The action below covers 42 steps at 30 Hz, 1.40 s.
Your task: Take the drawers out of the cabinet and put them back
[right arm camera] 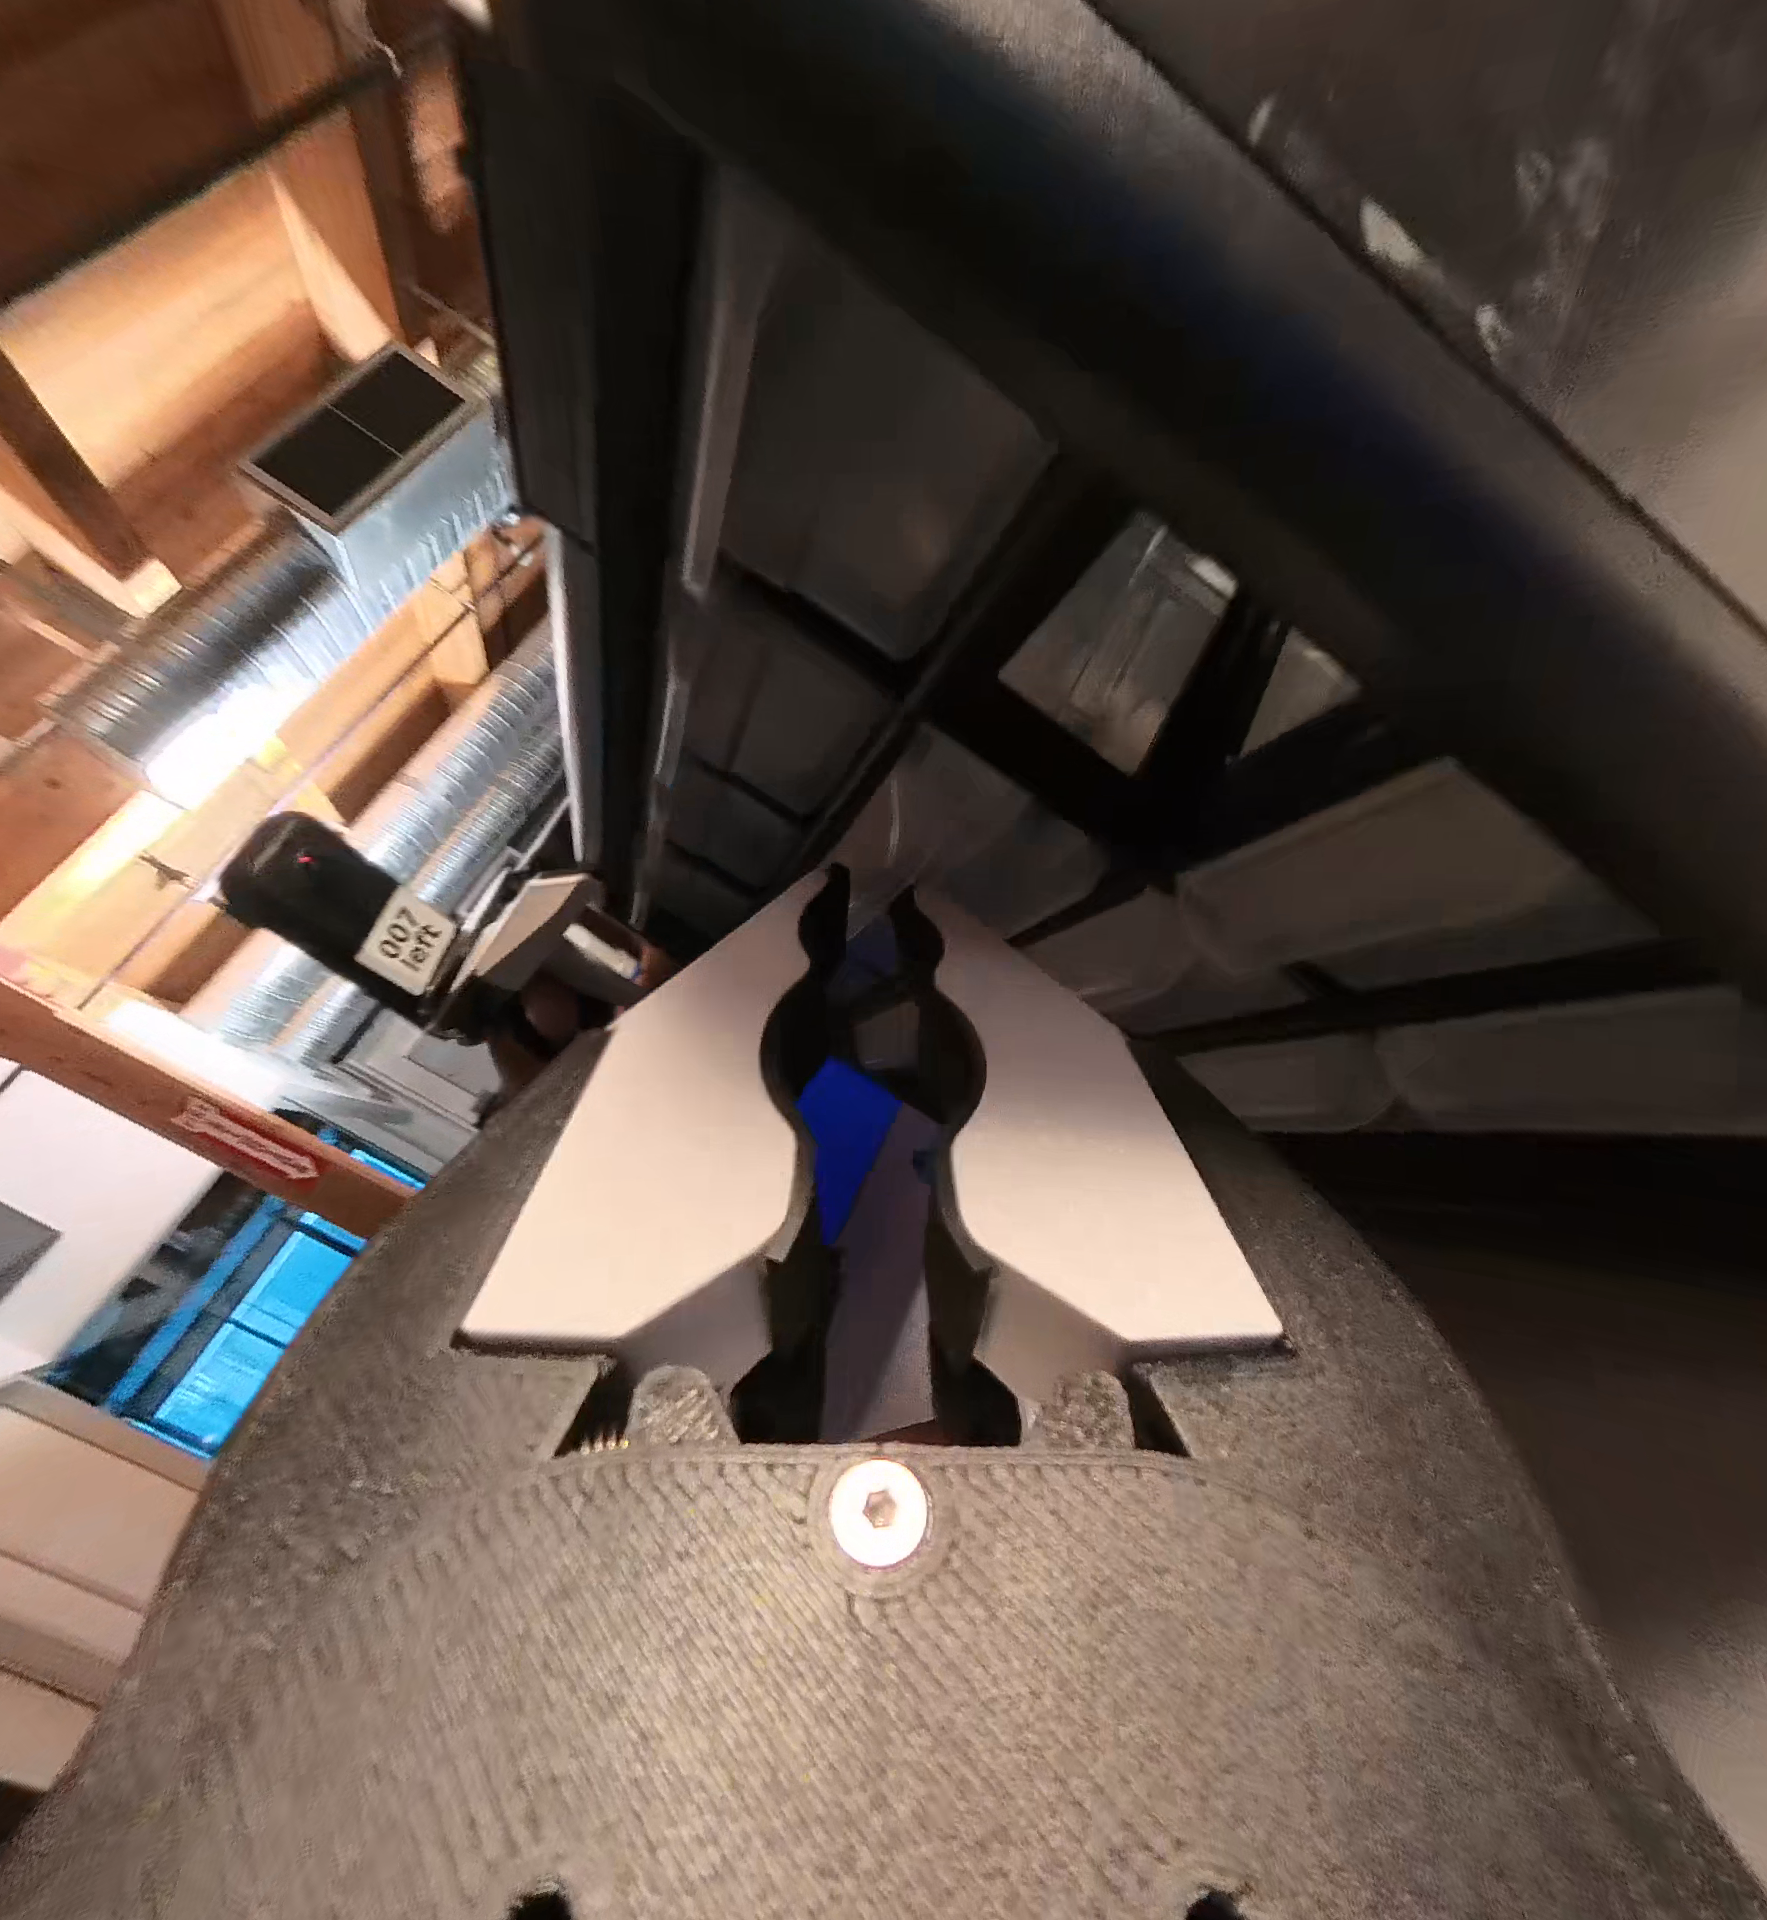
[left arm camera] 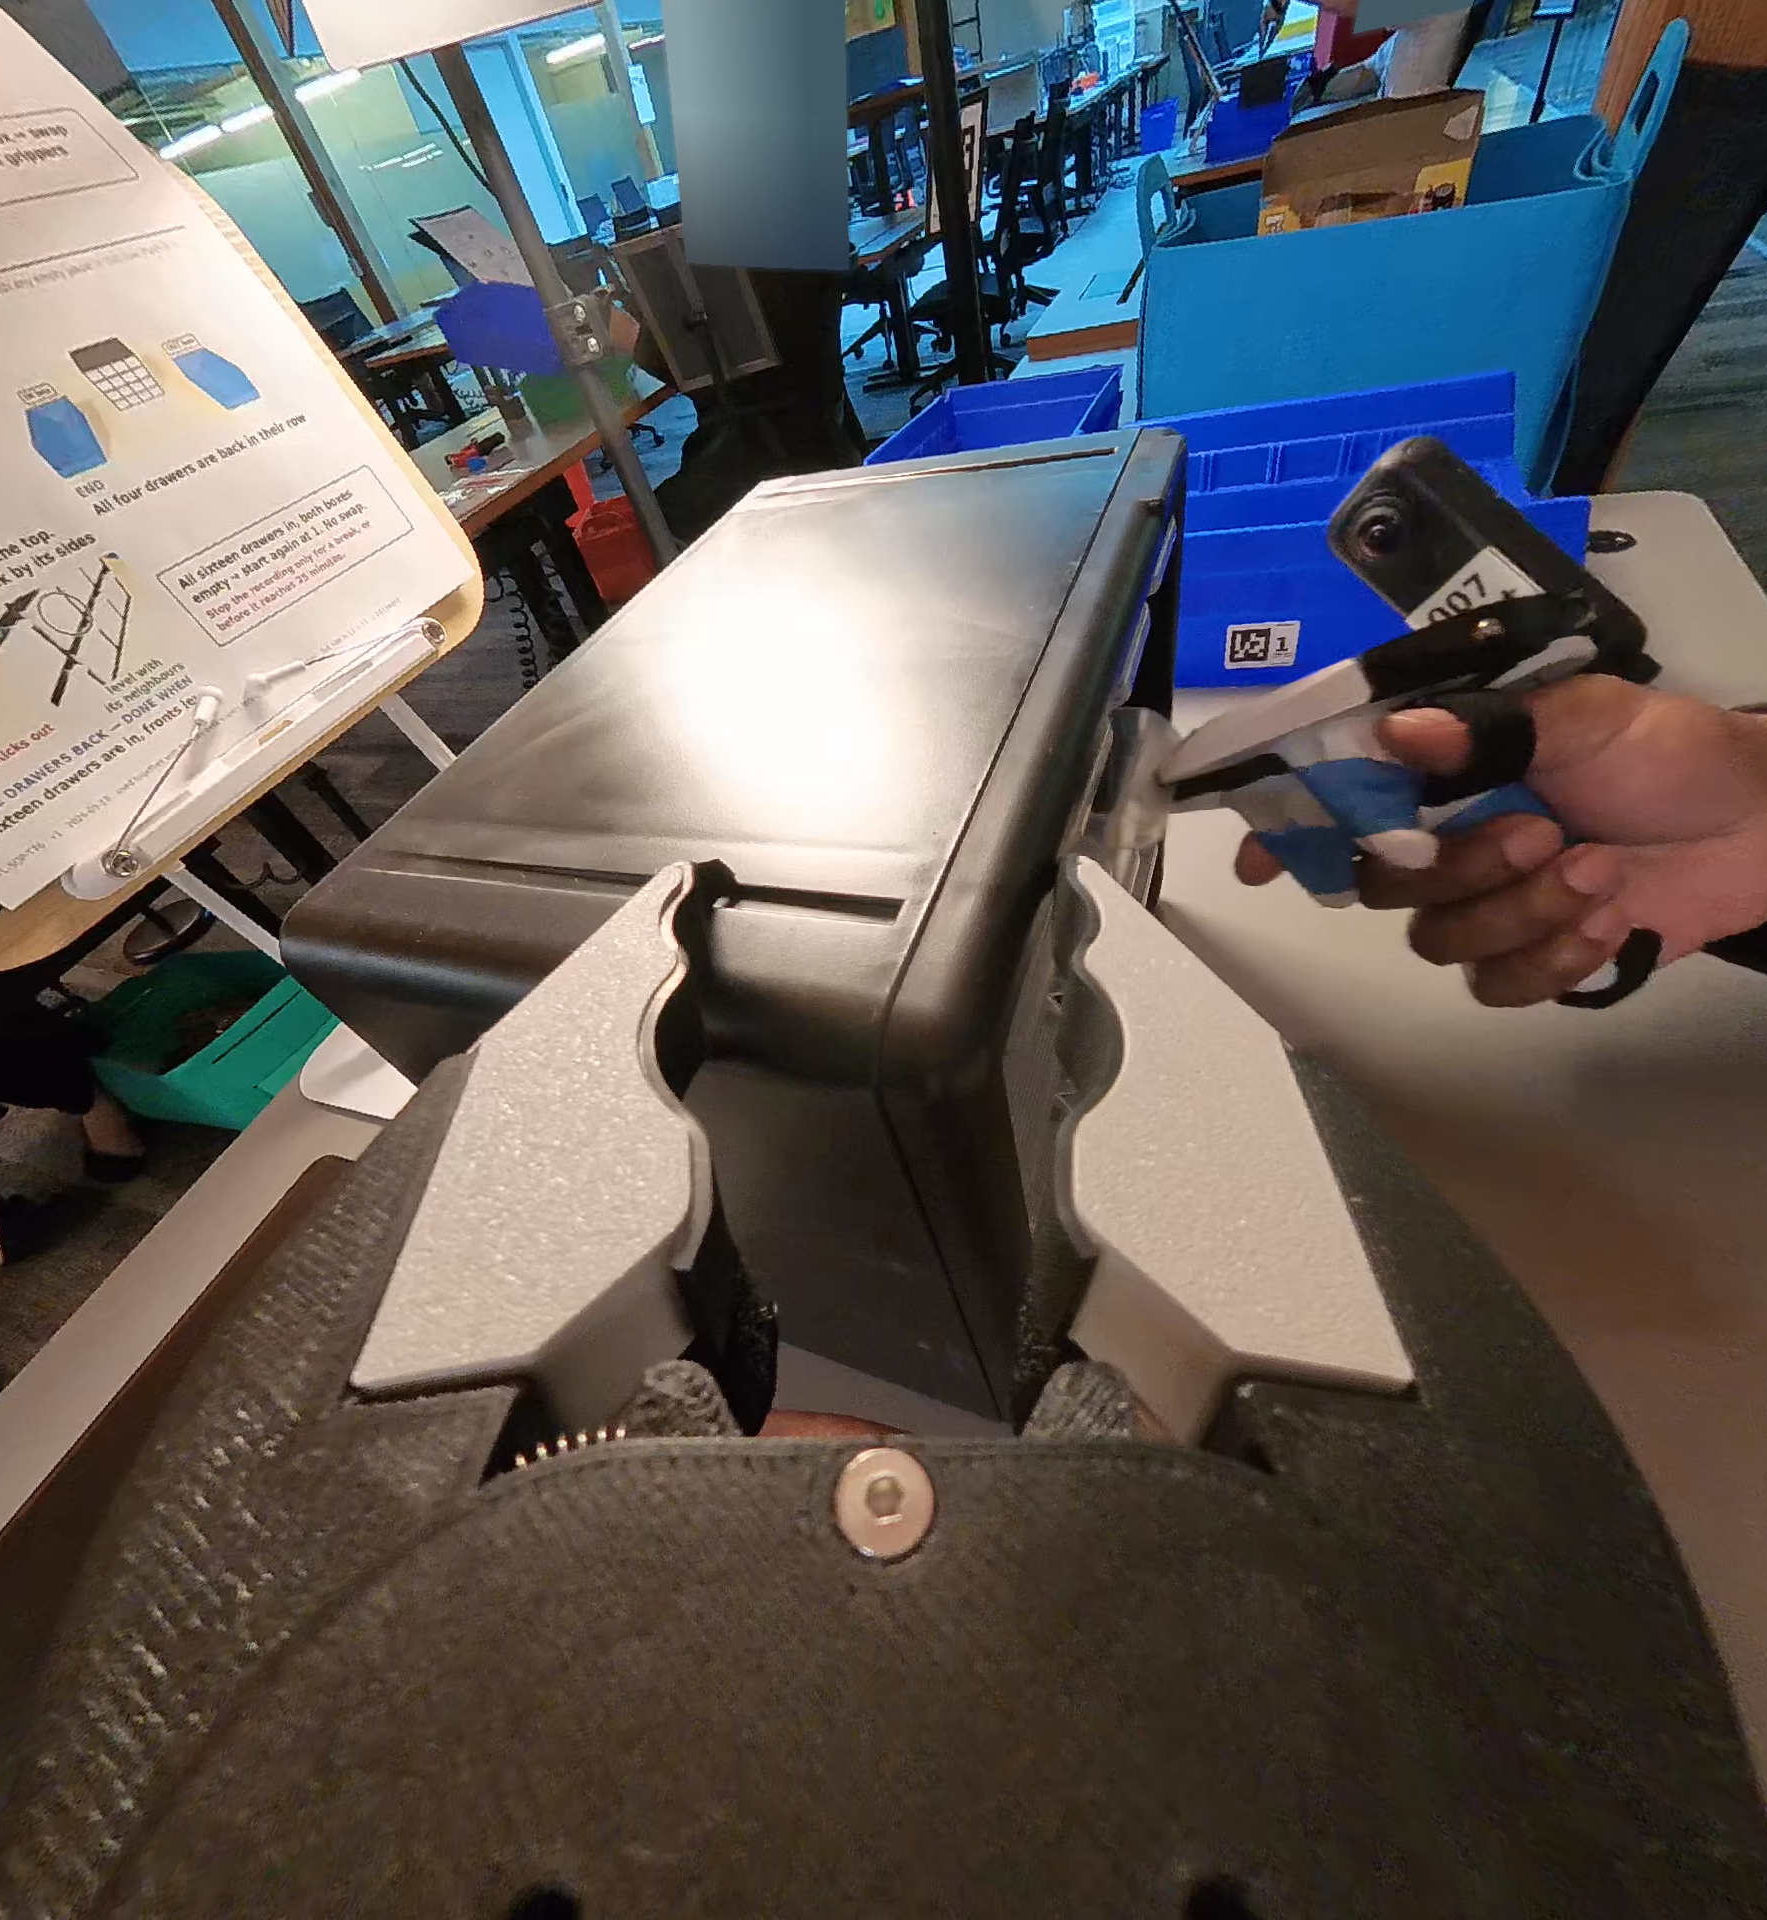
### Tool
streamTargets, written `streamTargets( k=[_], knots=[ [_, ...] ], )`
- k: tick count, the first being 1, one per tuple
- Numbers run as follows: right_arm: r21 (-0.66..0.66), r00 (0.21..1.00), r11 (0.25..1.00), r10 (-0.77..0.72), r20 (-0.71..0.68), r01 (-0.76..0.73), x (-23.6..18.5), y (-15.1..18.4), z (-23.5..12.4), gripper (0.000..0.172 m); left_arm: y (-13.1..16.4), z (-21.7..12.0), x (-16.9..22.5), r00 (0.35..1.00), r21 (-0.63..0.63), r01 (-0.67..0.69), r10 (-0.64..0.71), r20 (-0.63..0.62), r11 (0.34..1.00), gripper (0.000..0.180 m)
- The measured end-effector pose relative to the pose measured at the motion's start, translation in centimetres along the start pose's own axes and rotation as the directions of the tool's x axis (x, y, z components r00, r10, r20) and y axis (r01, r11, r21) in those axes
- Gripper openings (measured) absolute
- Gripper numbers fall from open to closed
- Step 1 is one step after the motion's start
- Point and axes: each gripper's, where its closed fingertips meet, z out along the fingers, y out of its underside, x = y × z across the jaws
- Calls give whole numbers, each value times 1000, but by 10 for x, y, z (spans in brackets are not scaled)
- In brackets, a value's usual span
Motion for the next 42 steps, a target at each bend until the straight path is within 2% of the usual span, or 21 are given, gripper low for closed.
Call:
streamTargets(
  k=[10, 18, 21, 24, 27, 29, 31, 33, 36, 39, 40, 42],
  knots=[
    [-10, 990, 996, 84, 116, -83, -50, 40, -70, 7, 0, 0, 0, 1000, -1, -1, 1, 0, 1000, 68],
    [45, 987, 998, -44, 154, 37, -96, 35, -103, 5, 0, 0, 0, 1000, -5, -3, 3, 4, 1000, 67],
    [46, 992, 998, -38, 120, 33, -86, 35, -110, 4, 0, 0, 0, 1000, -8, -5, 5, 7, 1000, 67],
    [37, 1000, 999, 10, 29, -11, -57, 44, -121, 4, 0, 0, 0, 1000, -12, -9, 9, 9, 1000, 67],
    [-12, 992, 995, 96, -80, -97, -27, 68, -133, 5, 0, 0, 0, 1000, -11, -9, 9, 8, 1000, 68],
    [-105, 977, 987, 105, -187, -126, -9, 94, -141, 5, 0, 1, 0, 1000, -10, -8, 8, 8, 1000, 68],
    [-199, 962, 974, 51, -268, -107, 1, 117, -152, 10, 0, 1, 0, 1000, -11, -9, 9, 9, 1000, 68],
    [-298, 950, 950, -2, -312, -96, 6, 135, -162, 34, 0, 1, 0, 1000, -13, -10, 10, 10, 1000, 68],
    [-414, 943, 910, -128, -307, -11, 5, 146, -177, 42, 0, 1, 0, 1000, -17, -12, 12, 13, 1000, 68],
    [-532, 911, 815, -372, -178, 229, -6, 144, -187, 39, 0, 1, 0, 1000, -20, -14, 14, 16, 1000, 68],
    [-554, 872, 759, -477, -112, 343, -10, 139, -190, 35, 0, 1, 0, 1000, -21, -15, 15, 16, 1000, 68],
    [-520, 741, 619, -671, 40, 588, -25, 124, -189, 28, 0, 1, 1, 1000, -21, -16, 16, 17, 1000, 68]
  ],
)
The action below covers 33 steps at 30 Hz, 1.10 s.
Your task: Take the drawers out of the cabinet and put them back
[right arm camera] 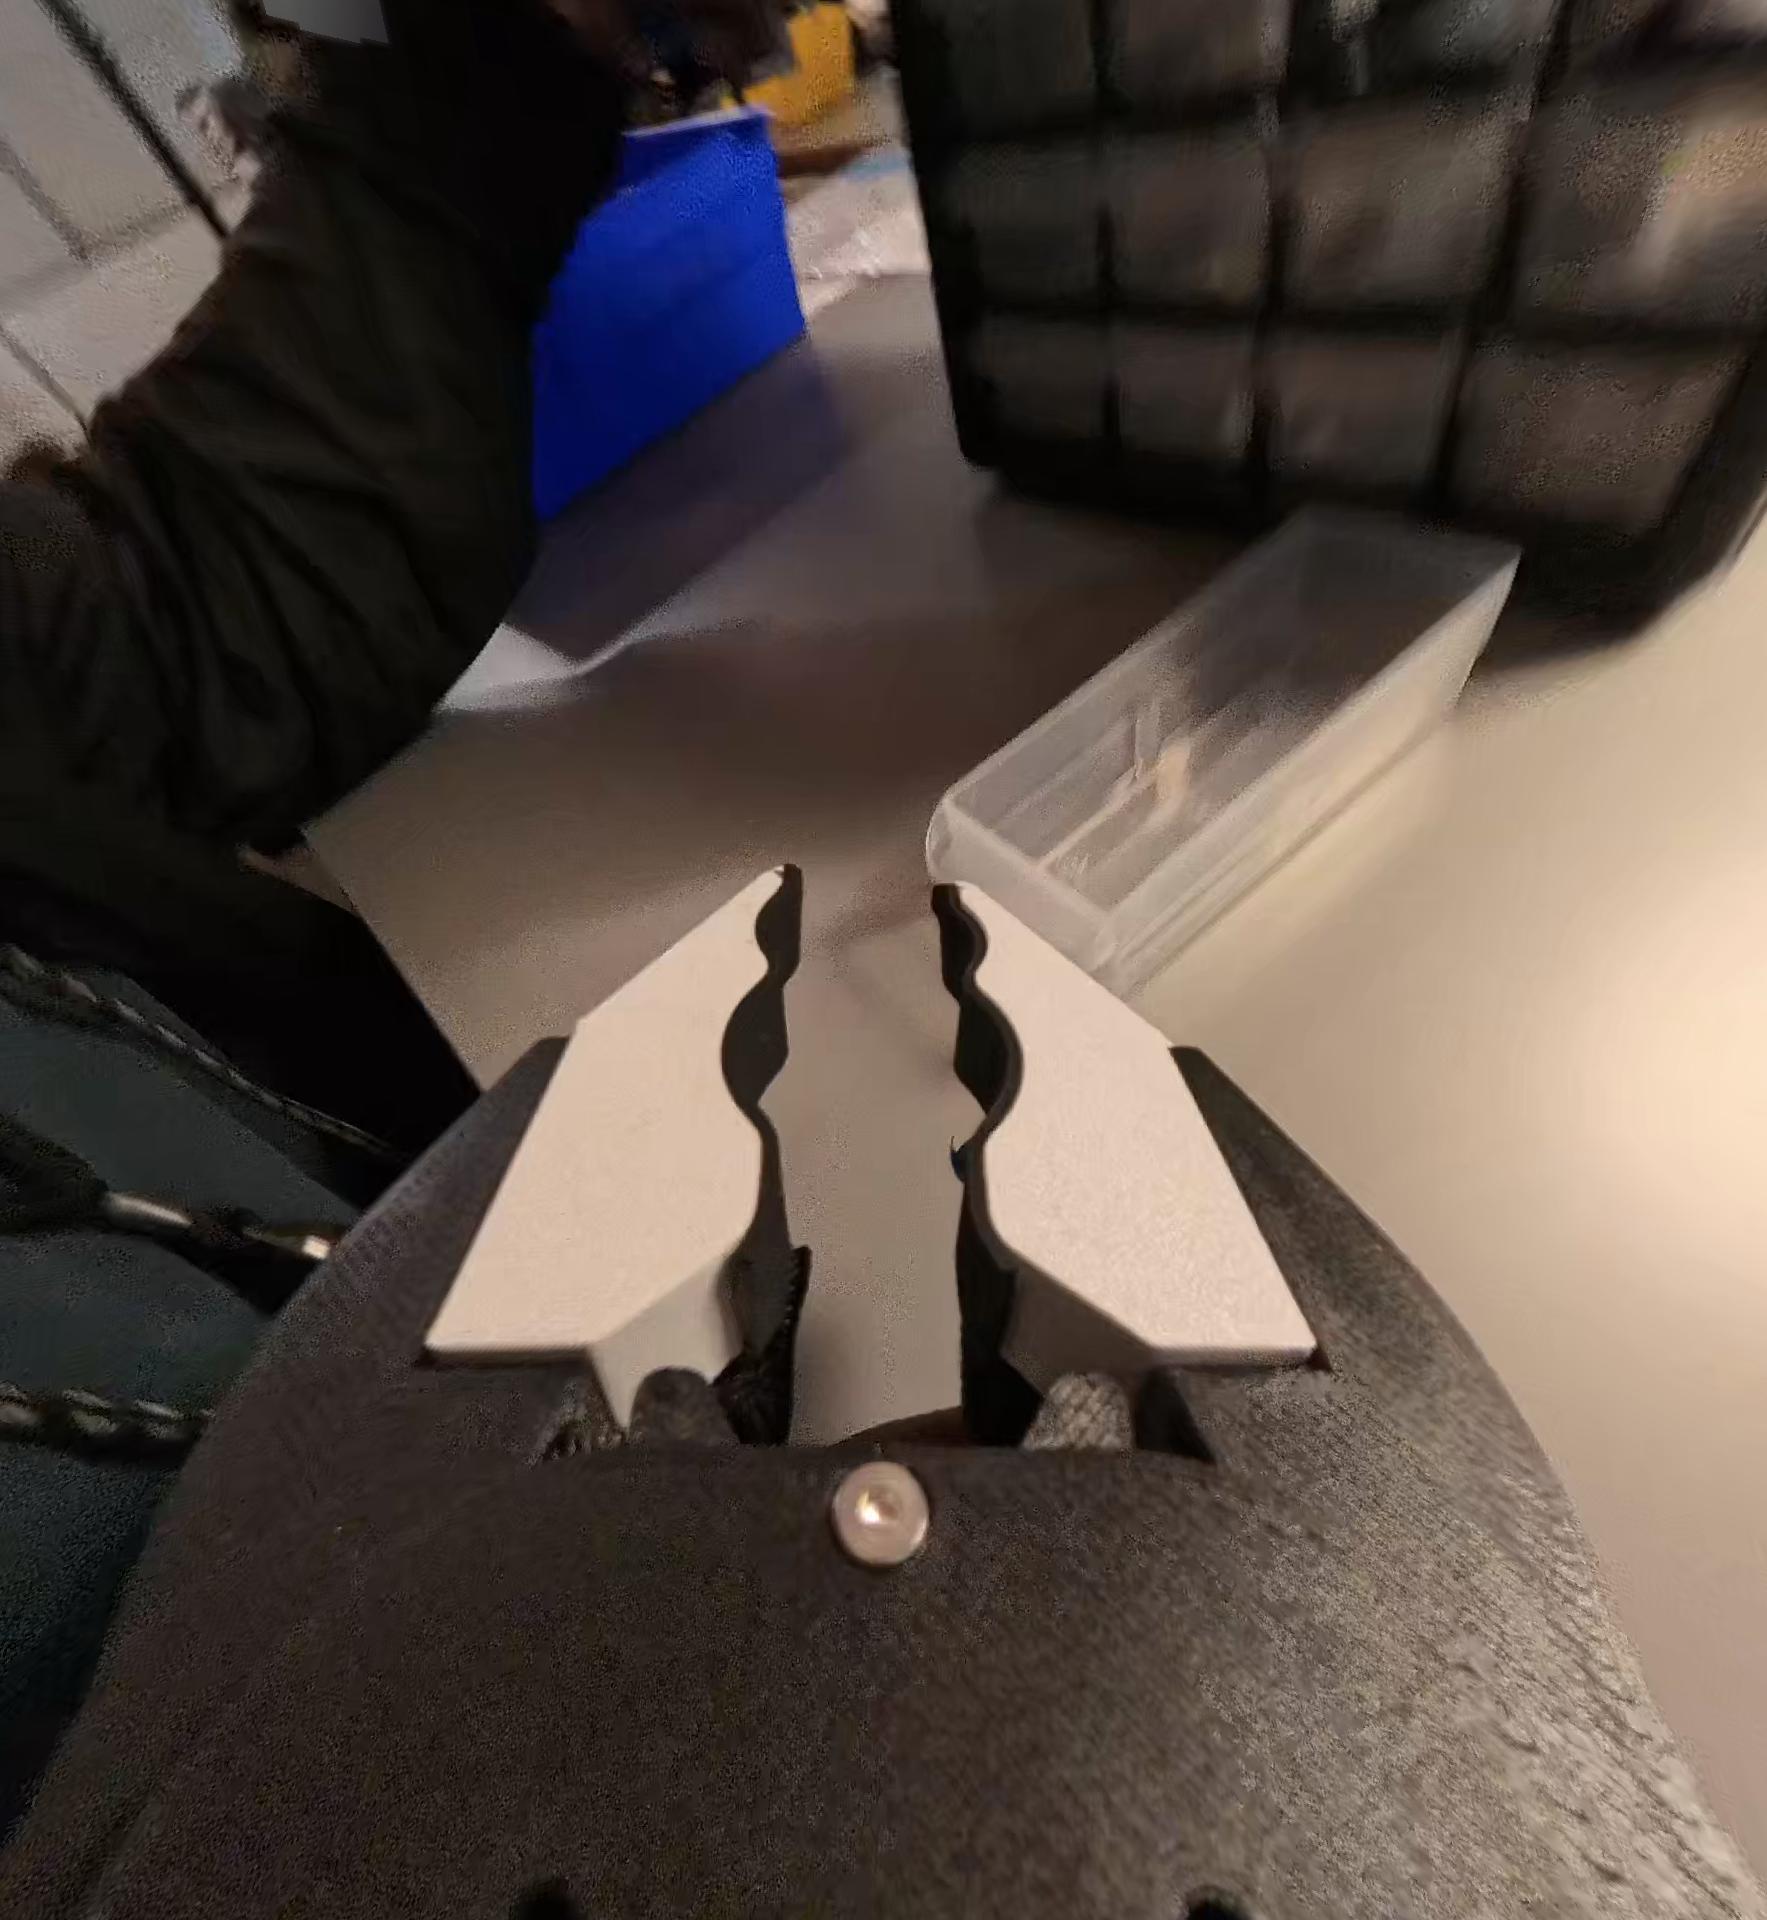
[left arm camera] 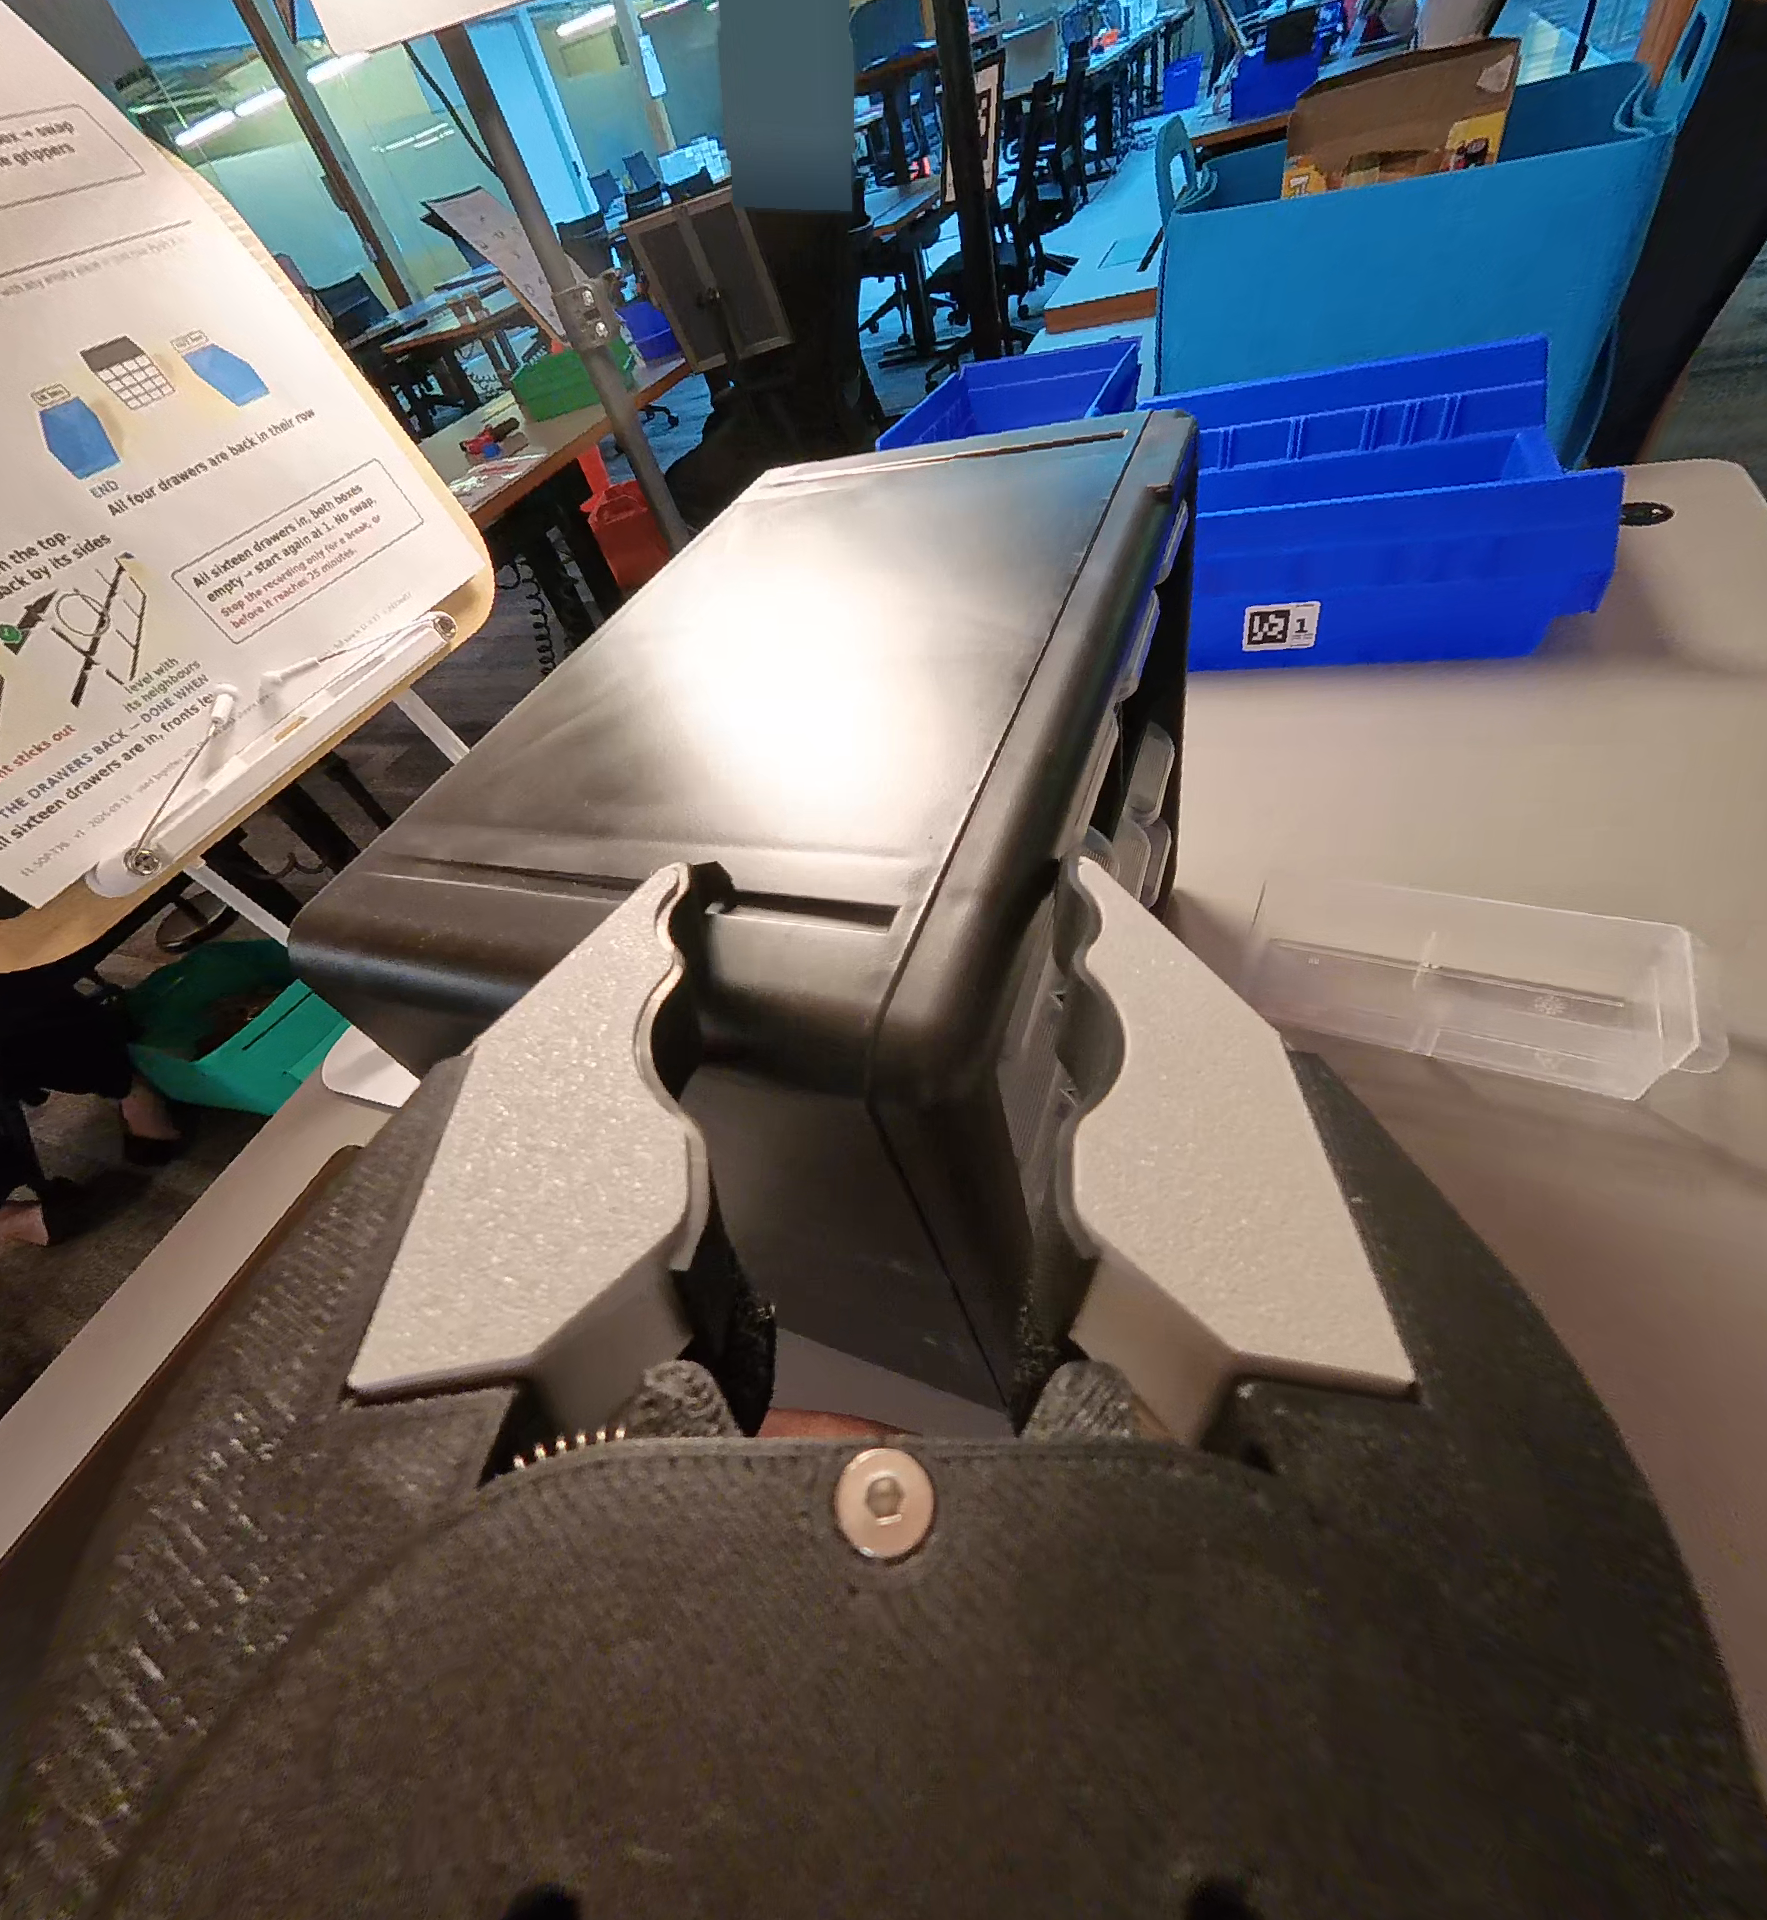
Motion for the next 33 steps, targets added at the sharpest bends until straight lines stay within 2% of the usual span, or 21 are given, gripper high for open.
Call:
streamTargets(
  k=[3, 6, 10, 15, 21, 24, 26, 30, 33],
  knots=[
    [10, 948, 948, -318, -12, 318, 3, -17, -2, 28, 0, 1, 0, 1000, -1, -3, 3, 3, 1000, 68],
    [-34, 880, 880, -474, -33, 473, 17, -21, 10, 30, 0, 1, 1, 1000, -4, -6, 6, 7, 1000, 68],
    [-150, 826, 815, -563, 28, 560, 26, -9, 26, 33, 0, 1, 1, 1000, -8, -12, 12, 11, 1000, 68],
    [-247, 751, 710, -642, 157, 659, 19, 3, 29, 40, 0, 2, 1, 1000, -3, -11, 11, 4, 1000, 68],
    [-337, 680, 604, -710, 184, 722, 29, 13, 41, 46, 0, 2, 1, 1000, -9, -15, 15, 9, 1000, 68],
    [-397, 651, 558, -745, 147, 729, 39, 18, 46, 21, 0, 2, 1, 1000, -10, -17, 17, 11, 1000, 68],
    [-401, 668, 580, -735, 117, 709, 41, 15, 44, 19, 0, 2, 1, 1000, -10, -18, 19, 10, 1000, 67],
    [-296, 779, 735, -625, 56, 611, 35, -18, 27, 19, 0, 2, 1, 1000, -9, -18, 18, 8, 1000, 68],
    [-211, 828, 809, -561, 1, 548, 38, -52, 3, 19, 0, 2, 1, 1000, -10, -18, 19, 9, 1000, 68]
  ],
)
